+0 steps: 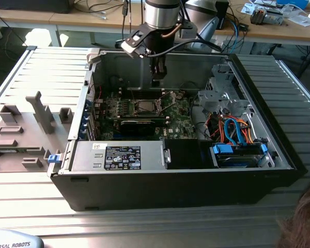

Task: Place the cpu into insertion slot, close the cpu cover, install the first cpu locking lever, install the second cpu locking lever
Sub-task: 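Close the cpu cover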

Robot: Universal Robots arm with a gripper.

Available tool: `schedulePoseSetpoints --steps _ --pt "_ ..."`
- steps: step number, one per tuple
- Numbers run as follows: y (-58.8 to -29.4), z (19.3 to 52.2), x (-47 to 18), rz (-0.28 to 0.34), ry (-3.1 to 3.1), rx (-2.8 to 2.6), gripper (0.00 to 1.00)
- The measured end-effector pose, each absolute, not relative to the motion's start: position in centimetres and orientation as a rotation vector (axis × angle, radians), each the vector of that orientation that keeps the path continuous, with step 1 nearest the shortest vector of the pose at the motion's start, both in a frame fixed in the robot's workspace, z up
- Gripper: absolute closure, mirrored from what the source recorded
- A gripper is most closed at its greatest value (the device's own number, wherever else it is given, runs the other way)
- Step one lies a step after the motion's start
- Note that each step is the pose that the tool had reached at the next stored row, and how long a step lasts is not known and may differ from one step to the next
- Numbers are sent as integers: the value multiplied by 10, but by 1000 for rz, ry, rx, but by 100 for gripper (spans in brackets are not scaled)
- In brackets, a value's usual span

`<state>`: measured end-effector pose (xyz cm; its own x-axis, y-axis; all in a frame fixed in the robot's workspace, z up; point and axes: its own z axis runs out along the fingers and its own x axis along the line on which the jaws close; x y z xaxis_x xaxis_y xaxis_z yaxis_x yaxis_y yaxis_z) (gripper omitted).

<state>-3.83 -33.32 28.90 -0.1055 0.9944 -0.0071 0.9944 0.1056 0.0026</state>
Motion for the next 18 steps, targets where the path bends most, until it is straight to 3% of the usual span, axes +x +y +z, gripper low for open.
schedulePoseSetpoints --steps 18 --pt "-333 289 -21 -5 2330 2096 89"
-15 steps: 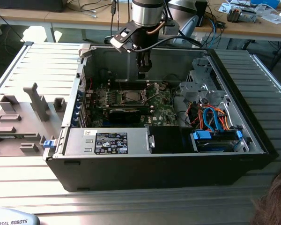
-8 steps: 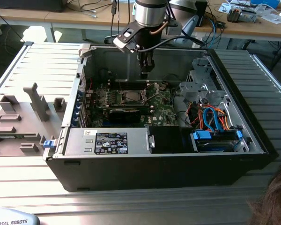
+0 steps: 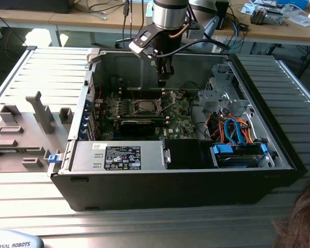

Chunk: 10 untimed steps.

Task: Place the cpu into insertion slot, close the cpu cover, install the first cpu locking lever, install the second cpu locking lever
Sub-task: 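Close the cpu cover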

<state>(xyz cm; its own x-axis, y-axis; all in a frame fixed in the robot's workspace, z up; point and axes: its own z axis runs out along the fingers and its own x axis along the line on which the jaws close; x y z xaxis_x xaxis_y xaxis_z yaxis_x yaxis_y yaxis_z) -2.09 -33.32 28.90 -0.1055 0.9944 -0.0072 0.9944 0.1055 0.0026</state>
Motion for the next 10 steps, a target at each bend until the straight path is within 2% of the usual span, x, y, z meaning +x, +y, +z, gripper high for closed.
schedulePoseSetpoints --steps 10 --pt "-333 289 -13 -5 2330 2096 89"
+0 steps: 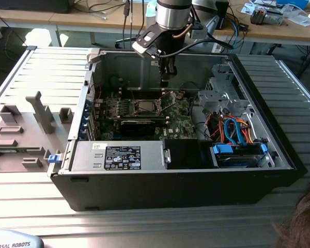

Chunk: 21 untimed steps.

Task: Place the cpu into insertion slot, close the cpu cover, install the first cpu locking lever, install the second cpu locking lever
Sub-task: 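Close the cpu cover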

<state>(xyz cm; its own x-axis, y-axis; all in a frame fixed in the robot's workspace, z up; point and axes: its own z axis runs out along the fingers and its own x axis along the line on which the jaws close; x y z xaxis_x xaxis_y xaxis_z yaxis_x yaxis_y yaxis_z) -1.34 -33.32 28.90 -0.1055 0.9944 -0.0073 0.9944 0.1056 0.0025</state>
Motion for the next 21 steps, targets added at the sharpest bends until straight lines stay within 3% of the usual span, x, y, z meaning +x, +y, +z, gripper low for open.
schedulePoseSetpoints --steps 21 --pt "-333 289 -1 -5 2330 2096 89"
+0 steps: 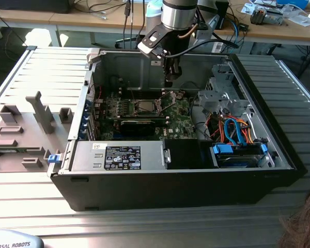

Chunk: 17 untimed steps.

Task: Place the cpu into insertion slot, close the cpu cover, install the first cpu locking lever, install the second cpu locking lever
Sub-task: 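Close the cpu cover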

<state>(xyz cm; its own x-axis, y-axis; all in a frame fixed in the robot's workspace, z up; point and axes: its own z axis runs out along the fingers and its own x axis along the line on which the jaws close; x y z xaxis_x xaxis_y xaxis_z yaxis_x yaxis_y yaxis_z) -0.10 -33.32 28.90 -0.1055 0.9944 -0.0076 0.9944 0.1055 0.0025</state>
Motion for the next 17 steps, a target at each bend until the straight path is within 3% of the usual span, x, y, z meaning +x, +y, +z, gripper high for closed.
schedulePoseSetpoints --steps 17 --pt "-333 289 10 -7 2329 2095 89"
